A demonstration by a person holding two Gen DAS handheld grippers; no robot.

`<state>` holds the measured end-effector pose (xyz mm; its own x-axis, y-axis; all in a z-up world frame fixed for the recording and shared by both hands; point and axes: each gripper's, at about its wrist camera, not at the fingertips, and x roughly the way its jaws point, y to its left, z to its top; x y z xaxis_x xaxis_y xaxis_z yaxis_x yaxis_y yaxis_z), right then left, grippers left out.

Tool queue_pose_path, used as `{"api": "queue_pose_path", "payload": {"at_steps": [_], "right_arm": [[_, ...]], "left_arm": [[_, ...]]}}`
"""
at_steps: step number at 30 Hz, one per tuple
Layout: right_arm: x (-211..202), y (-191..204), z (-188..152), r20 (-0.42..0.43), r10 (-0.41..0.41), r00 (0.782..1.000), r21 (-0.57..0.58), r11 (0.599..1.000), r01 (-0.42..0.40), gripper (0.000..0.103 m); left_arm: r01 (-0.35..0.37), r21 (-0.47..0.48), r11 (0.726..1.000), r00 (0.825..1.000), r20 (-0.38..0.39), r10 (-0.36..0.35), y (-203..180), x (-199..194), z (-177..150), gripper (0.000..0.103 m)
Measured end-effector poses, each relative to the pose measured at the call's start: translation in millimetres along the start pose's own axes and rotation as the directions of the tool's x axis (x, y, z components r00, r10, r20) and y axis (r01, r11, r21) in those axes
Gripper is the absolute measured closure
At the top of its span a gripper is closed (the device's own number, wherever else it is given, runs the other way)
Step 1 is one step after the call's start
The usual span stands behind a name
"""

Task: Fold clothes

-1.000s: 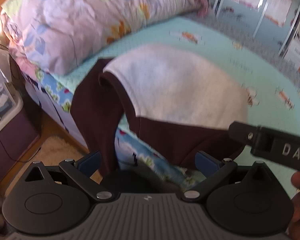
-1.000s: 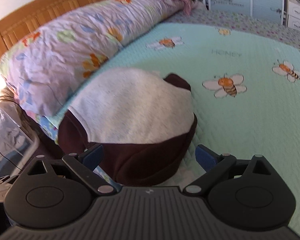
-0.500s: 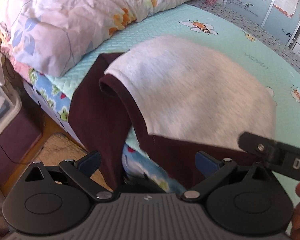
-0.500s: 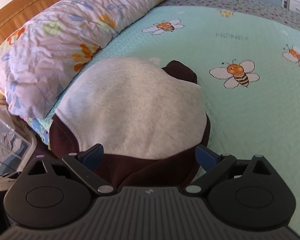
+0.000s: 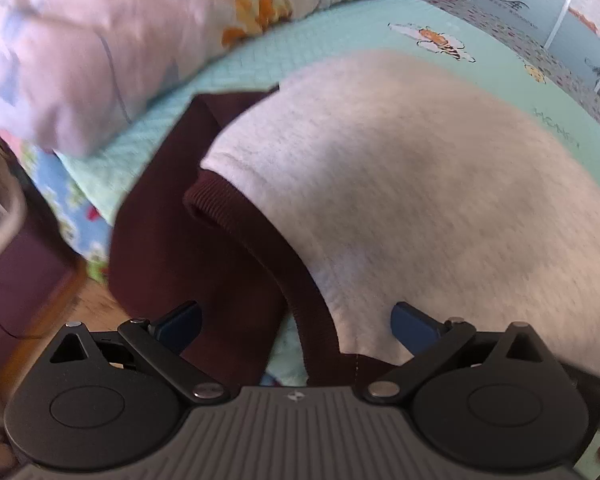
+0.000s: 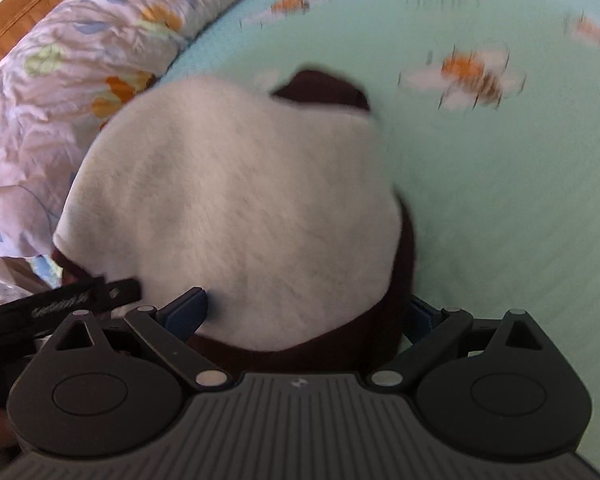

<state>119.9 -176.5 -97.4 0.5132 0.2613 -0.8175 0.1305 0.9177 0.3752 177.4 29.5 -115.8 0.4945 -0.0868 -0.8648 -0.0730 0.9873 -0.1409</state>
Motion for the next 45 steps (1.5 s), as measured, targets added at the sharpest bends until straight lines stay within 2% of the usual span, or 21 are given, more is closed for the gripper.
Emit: {"api": "queue_pose_path", "payload": {"at_steps": [2, 5, 11, 12, 13, 14, 16, 18, 19, 21, 24, 26, 28, 30, 33, 36, 39, 41, 42, 43, 45], "right_arm": [[11, -9, -2, -0.055, 0.055, 0.997, 0.082, 0.995, -0.051, 0.005], [14, -11, -7, -0.031, 0.081, 0.996, 0.127, 0.989, -0.077, 0.000], [17, 2, -11, -0.044, 0.036, 0.998, 0.043, 0.999, -0.034, 0.001], [15, 2, -12, -0.038, 0.033, 0.999, 0.045, 0.999, -0.032, 0.009], [12, 0, -11, -0.028, 0.049, 0.998, 0.054, 0.997, -0.047, 0.031], [10, -1, -11, -0.017, 0.065, 0.998, 0.063, 0.996, -0.064, 0.043], [2, -1, -7, 0.007, 0.100, 0.995, 0.061, 0.993, -0.100, 0.076], [-5, -1, -4, 0.032, 0.134, 0.990, 0.058, 0.989, -0.136, 0.079], [-9, -1, -2, 0.044, 0.151, 0.988, 0.056, 0.987, -0.153, 0.080], [-16, 0, 1, 0.068, 0.185, 0.980, 0.052, 0.981, -0.189, 0.080], [-20, -2, 4, 0.089, 0.211, 0.973, 0.048, 0.975, -0.216, 0.078], [-17, -6, 6, 0.081, 0.221, 0.972, 0.069, 0.971, -0.227, 0.067], [-13, -9, 6, 0.083, 0.238, 0.968, 0.102, 0.964, -0.246, 0.044], [-10, -9, 7, 0.094, 0.253, 0.963, 0.121, 0.957, -0.263, 0.029], [-3, -6, 7, 0.091, 0.244, 0.965, 0.119, 0.960, -0.254, 0.023], [6, -6, 9, 0.079, 0.222, 0.972, 0.129, 0.964, -0.231, 0.022], [14, -10, 10, 0.060, 0.216, 0.975, 0.133, 0.966, -0.222, 0.022], [19, -13, 12, 0.045, 0.215, 0.976, 0.132, 0.967, -0.219, 0.042], [21, -14, 13, 0.037, 0.215, 0.976, 0.132, 0.967, -0.218, 0.063], [23, -15, 13, 0.029, 0.215, 0.976, 0.131, 0.967, -0.217, 0.075], [18, -16, 13, 0.054, 0.241, 0.969, 0.120, 0.962, -0.246, 0.078]], "left_arm": [[0.022, -0.039, 0.999, 1.000, -0.008, -0.023, 4, 7, -1, 0.000], [0.017, -0.042, 0.999, 1.000, -0.006, -0.017, 3, 8, -2, 0.000], [0.020, -0.039, 0.999, 1.000, 0.014, -0.019, 1, 3, -6, 0.000], [0.027, -0.041, 0.999, 0.999, 0.021, -0.026, 2, 1, -7, 0.001], [0.033, -0.035, 0.999, 0.999, 0.036, -0.032, 2, -3, -8, 0.008], [0.038, -0.023, 0.999, 0.998, 0.058, -0.036, -1, -7, -9, 0.015], [0.047, 0.003, 0.999, 0.994, 0.100, -0.047, -6, -16, -10, 0.047], [0.039, 0.028, 0.999, 0.989, 0.145, -0.042, -11, -27, -10, 0.060], [0.032, 0.040, 0.999, 0.986, 0.165, -0.038, -12, -32, -9, 0.060], [0.012, 0.059, 0.998, 0.980, 0.199, -0.024, -13, -41, -8, 0.056], [-0.056, 0.074, 0.996, 0.964, 0.265, 0.035, -9, -55, -11, 0.037], [-0.092, 0.074, 0.993, 0.951, 0.304, 0.065, -4, -63, -11, 0.028], [-0.116, 0.079, 0.990, 0.945, 0.315, 0.086, 2, -60, -5, 0.020], [-0.142, 0.114, 0.983, 0.948, 0.302, 0.101, 3, -52, 3, 0.016], [-0.165, 0.184, 0.969, 0.954, 0.280, 0.110, 3, -30, 18, 0.014], [-0.074, 0.205, 0.976, 0.982, 0.185, 0.036, 4, -1, 29, 0.013], [0.051, 0.159, 0.986, 0.991, 0.116, -0.070, 7, 17, 33, 0.014], [0.093, 0.148, 0.985, 0.987, 0.116, -0.110, 8, 19, 31, 0.027], [0.104, 0.158, 0.982, 0.985, 0.123, -0.124, 7, 16, 30, 0.042], [0.114, 0.167, 0.979, 0.982, 0.130, -0.136, 6, 12, 28, 0.059], [0.131, 0.178, 0.975, 0.977, 0.144, -0.157, 3, 4, 27, 0.079]]}}
